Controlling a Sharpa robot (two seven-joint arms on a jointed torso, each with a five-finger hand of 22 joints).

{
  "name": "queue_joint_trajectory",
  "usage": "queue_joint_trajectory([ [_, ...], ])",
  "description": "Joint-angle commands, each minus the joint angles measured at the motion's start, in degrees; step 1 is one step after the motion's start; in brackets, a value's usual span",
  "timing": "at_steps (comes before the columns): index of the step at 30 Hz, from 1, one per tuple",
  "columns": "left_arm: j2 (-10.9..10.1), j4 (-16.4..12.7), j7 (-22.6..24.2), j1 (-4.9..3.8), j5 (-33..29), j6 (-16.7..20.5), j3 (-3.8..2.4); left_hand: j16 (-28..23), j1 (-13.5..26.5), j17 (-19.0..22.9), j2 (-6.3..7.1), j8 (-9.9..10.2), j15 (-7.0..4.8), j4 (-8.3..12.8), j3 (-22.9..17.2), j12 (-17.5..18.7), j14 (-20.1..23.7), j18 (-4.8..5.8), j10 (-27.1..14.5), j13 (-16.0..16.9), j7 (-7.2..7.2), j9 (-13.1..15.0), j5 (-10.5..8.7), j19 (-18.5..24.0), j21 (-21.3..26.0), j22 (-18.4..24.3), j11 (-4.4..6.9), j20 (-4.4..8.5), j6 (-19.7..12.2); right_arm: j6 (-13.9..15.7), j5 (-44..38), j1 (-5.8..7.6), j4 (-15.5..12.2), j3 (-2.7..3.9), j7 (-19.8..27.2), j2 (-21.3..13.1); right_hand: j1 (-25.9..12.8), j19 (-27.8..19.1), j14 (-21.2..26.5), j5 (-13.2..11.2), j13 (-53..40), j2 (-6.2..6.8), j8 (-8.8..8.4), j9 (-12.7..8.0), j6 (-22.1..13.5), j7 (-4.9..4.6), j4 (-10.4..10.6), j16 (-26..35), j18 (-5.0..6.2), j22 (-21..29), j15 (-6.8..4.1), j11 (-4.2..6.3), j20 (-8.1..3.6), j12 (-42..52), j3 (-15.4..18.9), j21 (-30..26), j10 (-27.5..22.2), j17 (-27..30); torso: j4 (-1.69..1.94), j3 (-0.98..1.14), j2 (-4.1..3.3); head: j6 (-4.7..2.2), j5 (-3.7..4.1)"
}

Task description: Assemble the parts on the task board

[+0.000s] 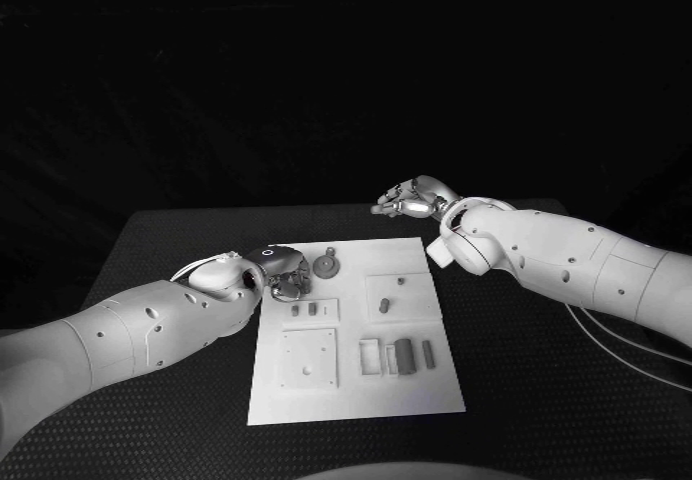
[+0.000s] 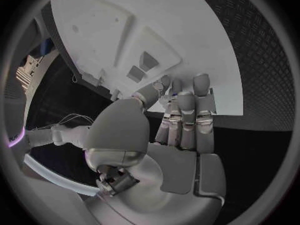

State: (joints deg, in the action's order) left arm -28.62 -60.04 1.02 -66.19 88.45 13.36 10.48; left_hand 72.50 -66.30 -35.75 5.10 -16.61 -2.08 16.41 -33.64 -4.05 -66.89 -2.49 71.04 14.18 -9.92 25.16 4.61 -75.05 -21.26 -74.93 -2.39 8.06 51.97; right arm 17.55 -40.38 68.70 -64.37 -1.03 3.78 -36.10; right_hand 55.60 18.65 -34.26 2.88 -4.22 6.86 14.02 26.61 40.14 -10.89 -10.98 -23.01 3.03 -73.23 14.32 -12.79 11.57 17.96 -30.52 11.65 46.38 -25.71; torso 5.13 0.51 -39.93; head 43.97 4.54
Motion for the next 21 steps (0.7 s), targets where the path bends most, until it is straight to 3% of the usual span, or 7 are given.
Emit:
queue_joint_trajectory([
  [1,-0.05,0.15,-0.67,0.21,-0.49,-0.53,0.14,-0.09,0.02,0.11,0.81,0.22,0.44,-0.03,0.49,-0.05,-0.12,-4.07,-3.18,-0.22,-0.09,-0.05,-0.14,0.06,0.32,-1.14,-2.51,-0.54,-0.81,-0.91,-0.04,-0.02,-0.01,0.02,0.33,-0.02,-0.16,0.31,0.46,-0.09,0.08,-0.34,0.28,-0.06,-0.44,-2.77,-0.01,-0.15,-0.03,-0.06,0.11,-0.02,0.09,0.35,0.28,-0.26,-0.41,-0.09,0.02,-0.04,-0.01,-0.03,0.0],
  [13,-0.59,0.57,-0.81,0.21,-0.5,0.51,0.12,-0.01,-0.11,0.19,1.04,0.46,0.61,-0.01,0.82,-0.57,-0.14,-4.46,-3.9,-0.1,-0.4,-0.06,-0.1,-0.05,0.41,-1.14,-2.68,-0.8,-1.86,-0.96,-0.05,-0.02,0.22,0.02,0.24,0.02,-0.07,0.3,0.49,-0.09,0.09,-0.44,0.3,-0.08,-0.47,-2.77,-0.05,-0.15,-0.01,-0.13,0.12,-0.01,0.07,0.38,0.23,-0.33,-0.44,-0.09,0.01,-0.09,-0.02,-0.24,-0.02],
  [21,-2.32,1.13,-1.01,0.19,-1.4,1.33,0.01,-0.02,-0.32,0.25,1.23,0.35,0.63,0.03,0.84,-0.76,-0.15,-4.55,-4.05,-0.04,-0.35,0.01,-0.09,-0.06,0.45,-1.14,-2.7,-0.85,-1.87,-1.02,-0.2,-0.02,0.81,0.02,0.19,-0.14,0.91,0.61,0.48,-0.09,0.11,-0.76,0.47,-0.12,-0.49,-2.76,-0.9,-0.26,0.15,-0.37,0.09,-0.01,-0.01,0.53,0.01,-0.5,-0.5,-0.14,-0.07,-0.08,-0.03,-0.66,0.25],
])
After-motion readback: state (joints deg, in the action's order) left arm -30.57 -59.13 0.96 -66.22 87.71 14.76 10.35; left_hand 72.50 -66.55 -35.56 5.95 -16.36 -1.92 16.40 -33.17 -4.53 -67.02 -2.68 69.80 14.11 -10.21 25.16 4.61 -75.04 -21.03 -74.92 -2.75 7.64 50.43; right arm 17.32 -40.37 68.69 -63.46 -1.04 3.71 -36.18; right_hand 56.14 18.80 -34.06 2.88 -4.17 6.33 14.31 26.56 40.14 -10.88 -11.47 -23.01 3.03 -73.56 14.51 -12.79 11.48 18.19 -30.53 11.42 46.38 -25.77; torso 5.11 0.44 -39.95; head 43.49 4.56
